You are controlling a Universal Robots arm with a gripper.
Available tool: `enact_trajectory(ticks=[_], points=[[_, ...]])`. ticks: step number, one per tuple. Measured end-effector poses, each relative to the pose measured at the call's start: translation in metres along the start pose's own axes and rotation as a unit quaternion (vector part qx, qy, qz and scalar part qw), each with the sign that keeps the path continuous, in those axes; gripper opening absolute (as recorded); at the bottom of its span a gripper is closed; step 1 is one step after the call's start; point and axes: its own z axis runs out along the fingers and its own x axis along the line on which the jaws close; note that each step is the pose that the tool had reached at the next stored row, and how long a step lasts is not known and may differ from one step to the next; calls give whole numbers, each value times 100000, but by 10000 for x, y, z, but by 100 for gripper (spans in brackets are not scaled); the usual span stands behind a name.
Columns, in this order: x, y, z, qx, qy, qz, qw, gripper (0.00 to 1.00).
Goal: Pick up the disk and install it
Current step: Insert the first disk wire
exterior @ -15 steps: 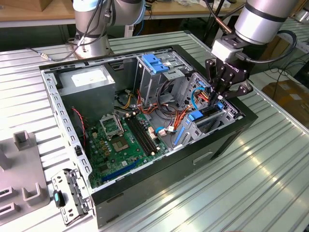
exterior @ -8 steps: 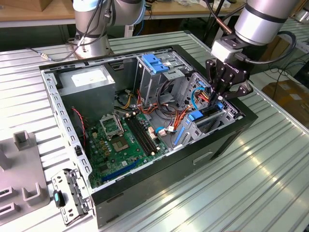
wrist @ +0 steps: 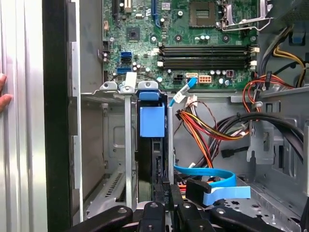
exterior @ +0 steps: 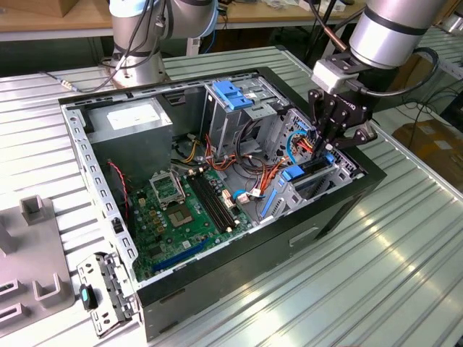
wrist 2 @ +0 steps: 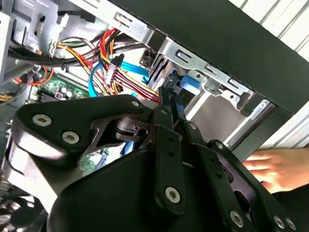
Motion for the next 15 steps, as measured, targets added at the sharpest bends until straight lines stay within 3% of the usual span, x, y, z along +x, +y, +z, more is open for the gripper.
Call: enact_trajectory(ticks=[15], points=[[22, 14, 15, 22, -99, -917, 99996, 17]])
